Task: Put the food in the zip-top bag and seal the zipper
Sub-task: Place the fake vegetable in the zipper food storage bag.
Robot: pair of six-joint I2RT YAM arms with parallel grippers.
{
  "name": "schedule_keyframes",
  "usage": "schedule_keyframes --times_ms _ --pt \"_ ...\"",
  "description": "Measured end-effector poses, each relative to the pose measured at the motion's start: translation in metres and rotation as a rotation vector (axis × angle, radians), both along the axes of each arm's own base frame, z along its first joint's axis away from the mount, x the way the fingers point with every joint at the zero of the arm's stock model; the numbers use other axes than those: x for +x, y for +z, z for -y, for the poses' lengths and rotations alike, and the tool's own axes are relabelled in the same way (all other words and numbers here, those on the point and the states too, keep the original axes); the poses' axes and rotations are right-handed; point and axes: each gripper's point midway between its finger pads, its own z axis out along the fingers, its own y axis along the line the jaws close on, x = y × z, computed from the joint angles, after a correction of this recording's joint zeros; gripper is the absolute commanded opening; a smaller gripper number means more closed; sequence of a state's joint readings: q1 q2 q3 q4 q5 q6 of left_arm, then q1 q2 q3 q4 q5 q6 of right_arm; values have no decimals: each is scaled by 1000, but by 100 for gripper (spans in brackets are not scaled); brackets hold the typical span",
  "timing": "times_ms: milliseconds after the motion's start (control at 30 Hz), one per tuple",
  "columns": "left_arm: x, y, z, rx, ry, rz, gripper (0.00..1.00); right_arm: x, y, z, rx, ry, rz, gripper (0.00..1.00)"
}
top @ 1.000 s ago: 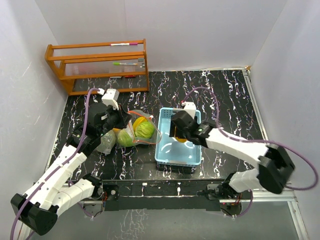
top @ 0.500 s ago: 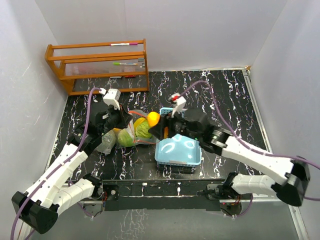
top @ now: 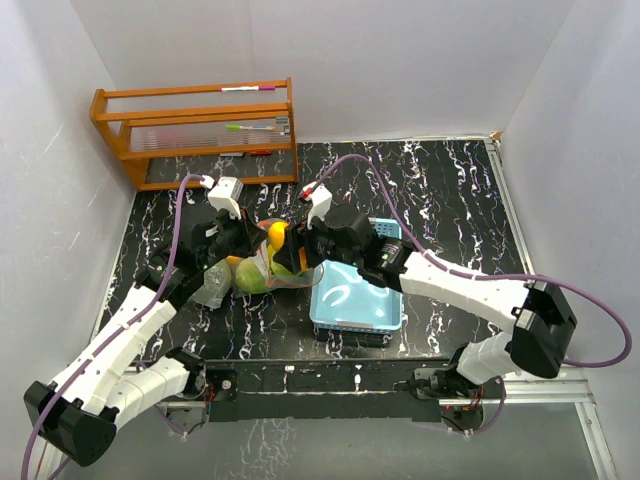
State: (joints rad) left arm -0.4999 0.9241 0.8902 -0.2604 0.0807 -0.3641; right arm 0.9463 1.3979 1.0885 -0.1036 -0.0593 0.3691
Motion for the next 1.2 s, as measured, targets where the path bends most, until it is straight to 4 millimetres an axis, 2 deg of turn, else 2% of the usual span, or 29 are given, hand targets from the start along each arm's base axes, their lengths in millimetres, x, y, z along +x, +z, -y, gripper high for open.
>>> schedule_keyframes --times_ms 133,300,367,467,600,633,667,800,1000,1133,1200 --pt "-1 0 1 -5 -4 -2 0 8 -4 -8 -14 -3 0 49" --pt "2 0 -3 3 19 0 0 16 -21 -13 -62 -26 -14 65" --pt "1 0 -2 1 12 -1 0 19 -29 -10 -88 -43 -22 70" --pt "0 0 0 -2 3 -2 0 22 -40 -6 -126 -68 -30 71" --pt "-1 0 1 -4 -5 -4 0 22 -43 -4 -144 -81 -29 76" --pt "-1 0 1 -4 -5 -4 0 22 -42 -4 -144 -82 -27 91" --pt "-1 0 1 -5 -5 -3 0 21 -42 -5 -144 -78 -24 98" --pt "-1 0 1 -5 -7 -4 0 15 -32 -9 -130 -62 -7 99" --pt "-1 0 2 -5 -8 -5 0 -3 9 -9 -44 -37 34 98" --pt "-1 0 1 -5 -8 -4 0 -9 39 8 16 -97 39 99" --pt "-1 0 1 -5 -7 -4 0 -6 44 23 16 -172 23 99"
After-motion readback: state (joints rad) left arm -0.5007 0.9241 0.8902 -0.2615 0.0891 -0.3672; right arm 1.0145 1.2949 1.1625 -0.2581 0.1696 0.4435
